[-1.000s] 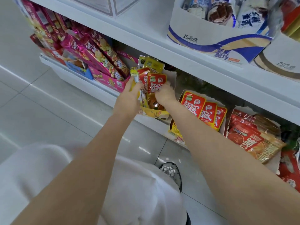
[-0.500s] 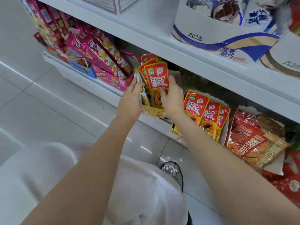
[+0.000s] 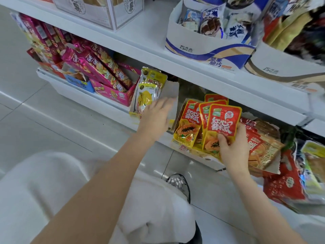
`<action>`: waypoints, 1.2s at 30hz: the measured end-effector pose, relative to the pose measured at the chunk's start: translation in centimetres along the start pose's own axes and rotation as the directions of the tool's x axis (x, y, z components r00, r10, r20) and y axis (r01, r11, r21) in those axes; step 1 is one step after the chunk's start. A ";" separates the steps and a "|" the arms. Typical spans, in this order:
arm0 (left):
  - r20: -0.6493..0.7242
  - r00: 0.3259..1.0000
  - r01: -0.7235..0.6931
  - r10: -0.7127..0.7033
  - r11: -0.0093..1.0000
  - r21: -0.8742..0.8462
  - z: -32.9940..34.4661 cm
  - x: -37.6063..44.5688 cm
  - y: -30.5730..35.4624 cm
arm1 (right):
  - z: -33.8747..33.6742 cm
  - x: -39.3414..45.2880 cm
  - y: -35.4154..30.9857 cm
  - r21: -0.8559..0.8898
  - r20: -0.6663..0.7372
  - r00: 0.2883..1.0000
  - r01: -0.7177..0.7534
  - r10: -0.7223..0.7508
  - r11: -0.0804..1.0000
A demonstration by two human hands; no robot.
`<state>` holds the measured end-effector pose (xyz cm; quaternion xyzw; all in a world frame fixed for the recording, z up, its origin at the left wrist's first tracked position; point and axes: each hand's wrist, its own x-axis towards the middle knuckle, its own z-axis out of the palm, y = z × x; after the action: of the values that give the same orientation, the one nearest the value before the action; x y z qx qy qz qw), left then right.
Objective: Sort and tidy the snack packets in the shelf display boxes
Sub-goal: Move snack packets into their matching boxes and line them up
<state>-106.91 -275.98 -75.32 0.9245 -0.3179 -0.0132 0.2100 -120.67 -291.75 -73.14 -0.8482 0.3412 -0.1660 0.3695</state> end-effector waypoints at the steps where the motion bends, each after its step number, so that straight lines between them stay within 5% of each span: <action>1: 0.053 0.997 -0.055 0.056 0.998 -0.023 0.3 -0.1 0.8 | -0.1 0.5 0.4 0.042 0.015 0.998 -0.064 0.064 0.997; 5: 0.311 0.934 -0.173 0.176 0.984 -0.037 1.4 -0.4 3.1 | 0.3 2.4 1.6 0.073 0.140 0.965 -0.232 0.221 0.970; 8: 0.513 0.844 -0.216 0.157 0.975 0.058 2.0 -0.7 3.5 | 0.5 2.6 2.0 -0.202 0.235 0.961 -0.096 0.143 0.975; 10: 0.559 0.814 -0.263 0.157 0.958 0.115 2.2 -1.1 3.3 | 0.6 2.3 2.2 -0.478 0.272 0.962 0.105 0.033 0.872; 12: 0.530 0.832 -0.277 0.164 0.950 0.142 2.4 -1.5 3.1 | 0.6 2.5 2.5 -0.609 0.372 0.921 0.333 -0.112 0.720; 14: 0.479 0.863 -0.262 0.160 0.953 0.153 2.8 -1.6 3.1 | 0.7 3.4 3.0 -0.598 0.523 0.846 0.452 -0.106 0.662; 24: 0.398 0.906 -0.220 0.146 0.964 0.148 3.7 -1.3 3.2 | 3.8 7.2 2.4 -0.634 0.563 0.821 0.357 0.092 0.686; 31: 0.327 0.936 -0.179 0.130 0.976 0.126 4.3 -1.1 3.1 | 1.8 4.8 3.2 -0.534 0.478 0.855 0.466 -0.202 0.706; 36: 0.304 0.942 -0.197 0.139 0.966 0.168 4.9 -0.4 3.4 | 0.2 4.9 3.7 -0.499 0.512 0.846 0.431 -0.146 0.751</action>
<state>-110.01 -280.01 -78.50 0.8981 -0.4229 -0.0990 0.0693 -118.77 -296.97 -75.86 -0.9782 0.1433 0.0905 0.1196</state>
